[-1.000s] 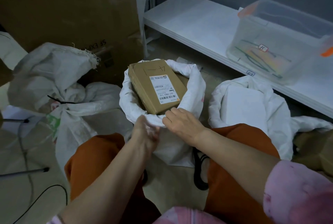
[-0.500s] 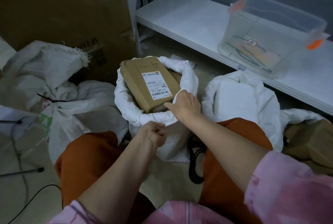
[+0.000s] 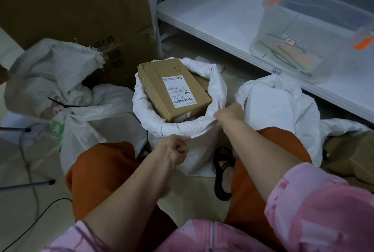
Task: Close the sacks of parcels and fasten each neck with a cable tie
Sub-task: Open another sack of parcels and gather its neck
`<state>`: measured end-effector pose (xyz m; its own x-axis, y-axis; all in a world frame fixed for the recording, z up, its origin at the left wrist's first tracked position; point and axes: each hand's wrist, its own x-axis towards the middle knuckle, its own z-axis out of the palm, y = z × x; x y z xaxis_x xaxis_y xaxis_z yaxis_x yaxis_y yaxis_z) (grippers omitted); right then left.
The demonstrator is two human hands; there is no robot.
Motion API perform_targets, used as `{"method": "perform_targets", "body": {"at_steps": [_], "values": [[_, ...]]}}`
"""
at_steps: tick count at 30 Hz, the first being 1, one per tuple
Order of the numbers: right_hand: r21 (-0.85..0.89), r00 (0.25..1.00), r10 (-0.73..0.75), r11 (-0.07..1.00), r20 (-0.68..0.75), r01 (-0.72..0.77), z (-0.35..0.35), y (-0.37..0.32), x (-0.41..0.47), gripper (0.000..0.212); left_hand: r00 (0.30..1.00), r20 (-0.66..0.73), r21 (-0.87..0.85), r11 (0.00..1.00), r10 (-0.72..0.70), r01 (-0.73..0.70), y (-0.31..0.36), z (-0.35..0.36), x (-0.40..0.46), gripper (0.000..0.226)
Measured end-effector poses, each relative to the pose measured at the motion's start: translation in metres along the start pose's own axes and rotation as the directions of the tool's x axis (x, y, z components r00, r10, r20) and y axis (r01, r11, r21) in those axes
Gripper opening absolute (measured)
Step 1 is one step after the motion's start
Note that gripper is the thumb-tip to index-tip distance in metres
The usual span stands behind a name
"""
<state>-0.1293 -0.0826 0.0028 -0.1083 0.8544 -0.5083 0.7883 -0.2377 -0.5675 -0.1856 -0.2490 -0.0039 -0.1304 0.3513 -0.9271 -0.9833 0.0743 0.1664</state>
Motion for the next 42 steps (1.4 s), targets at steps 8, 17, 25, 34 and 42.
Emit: {"method": "perform_targets", "body": {"at_steps": [8,17,25,34,42], "values": [[0.402,0.915,0.100,0.875,0.391,-0.268,-0.002,0.017,0.004,0.024,0.332,-0.214,0.580,0.393,0.919,-0.713,-0.012,-0.006,-0.037,0.039],[0.669,0.791,-0.172,0.653,0.587,-0.355,-0.011,0.039,-0.008,0.020,0.855,0.426,0.826,-0.513,0.297,-0.233,0.053,0.056,-0.013,0.030],[0.278,0.942,-0.002,0.956,0.335,-0.097,-0.018,0.020,-0.008,0.005,0.623,0.734,0.246,-0.961,0.271,0.129,0.012,0.040,0.010,0.024],[-0.109,0.981,-0.168,0.978,0.100,0.179,0.009,-0.006,0.017,0.026,0.595,0.770,0.229,-0.970,0.230,0.079,-0.008,0.007,0.016,0.019],[0.578,0.799,0.032,0.672,0.601,-0.463,-0.017,0.015,0.018,0.029,0.773,0.530,0.797,-0.517,0.349,-0.313,0.037,0.053,-0.001,0.039]]}}
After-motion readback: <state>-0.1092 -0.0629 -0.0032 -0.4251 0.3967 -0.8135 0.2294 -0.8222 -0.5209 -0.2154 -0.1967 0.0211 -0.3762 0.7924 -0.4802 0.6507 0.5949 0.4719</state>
